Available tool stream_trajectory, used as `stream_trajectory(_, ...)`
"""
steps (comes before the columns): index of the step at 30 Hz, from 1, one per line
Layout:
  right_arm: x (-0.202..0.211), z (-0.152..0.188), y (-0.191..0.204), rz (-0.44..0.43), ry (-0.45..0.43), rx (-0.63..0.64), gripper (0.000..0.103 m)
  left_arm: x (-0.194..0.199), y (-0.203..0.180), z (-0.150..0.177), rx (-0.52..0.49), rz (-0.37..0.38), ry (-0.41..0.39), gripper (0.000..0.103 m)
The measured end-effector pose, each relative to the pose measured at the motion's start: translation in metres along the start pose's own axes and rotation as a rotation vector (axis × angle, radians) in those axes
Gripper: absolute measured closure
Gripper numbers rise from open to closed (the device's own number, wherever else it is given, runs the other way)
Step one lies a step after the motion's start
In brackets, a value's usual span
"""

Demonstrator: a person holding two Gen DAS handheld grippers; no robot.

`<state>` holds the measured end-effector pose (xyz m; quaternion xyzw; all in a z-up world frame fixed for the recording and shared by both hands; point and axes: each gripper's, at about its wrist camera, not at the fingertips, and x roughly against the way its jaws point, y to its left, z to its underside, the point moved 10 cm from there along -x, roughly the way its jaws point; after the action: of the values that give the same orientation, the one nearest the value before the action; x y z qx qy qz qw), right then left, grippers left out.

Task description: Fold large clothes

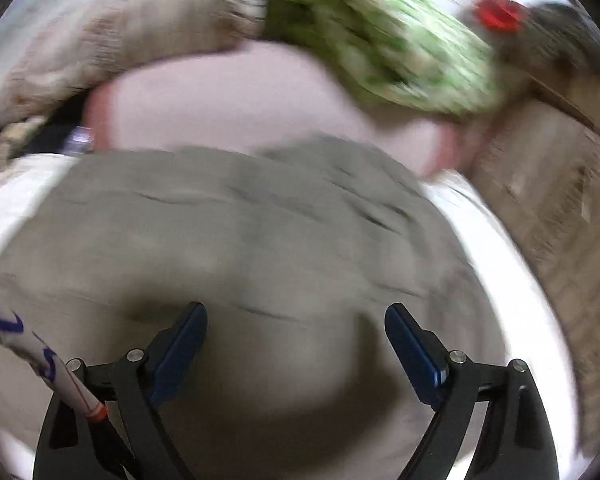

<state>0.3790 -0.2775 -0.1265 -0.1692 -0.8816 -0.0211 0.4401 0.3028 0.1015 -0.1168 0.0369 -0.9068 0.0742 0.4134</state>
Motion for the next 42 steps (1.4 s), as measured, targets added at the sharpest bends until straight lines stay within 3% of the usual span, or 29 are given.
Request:
stream_trajectory(2, -0.017, 0.007, -0.014, -0.079, 0.030, -0.052, 0.002, -0.001, -0.001, 0.001, -0.005, -0.004, 0.003, 0.027)
stream_trajectory(4, -0.023, 0.006, -0.018, -0.109, 0.043, -0.063, 0.001, -0.002, 0.000, 0.001, -0.008, -0.006, 0.006, 0.027)
stream_trajectory(7, -0.002, 0.002, -0.017, -0.067, 0.032, -0.049, 0.004, -0.005, 0.002, 0.000, -0.009, -0.014, 0.009, 0.027)
stream_trajectory(12, 0.046, 0.018, -0.042, 0.025, -0.094, -0.012, 0.006, -0.015, 0.004, 0.005, -0.007, -0.017, 0.052, 0.027)
stream_trajectory(14, 0.034, 0.031, -0.061, 0.050, -0.060, -0.052, 0.006, -0.018, 0.004, 0.007, -0.003, -0.015, 0.065, 0.027)
stream_trajectory(18, -0.001, 0.046, -0.075, -0.026, 0.033, -0.134, 0.001, -0.014, 0.010, 0.005, 0.012, -0.038, 0.037, 0.027)
stream_trajectory(25, 0.042, 0.046, -0.070, -0.031, 0.009, -0.102, 0.003, 0.016, 0.008, 0.004, 0.022, -0.038, -0.029, 0.027)
stream_trajectory(32, 0.100, 0.111, -0.080, -0.122, 0.019, -0.153, 0.003, 0.062, -0.015, 0.016, -0.084, -0.079, -0.144, 0.027)
stream_trajectory(38, 0.120, 0.168, -0.094, -0.152, 0.080, -0.184, 0.003, 0.095, -0.032, 0.052, -0.144, -0.047, -0.143, 0.027)
stream_trajectory(42, 0.128, 0.188, -0.100, -0.177, 0.103, -0.221, 0.003, 0.115, -0.038, 0.076, -0.166, -0.032, -0.125, 0.027)
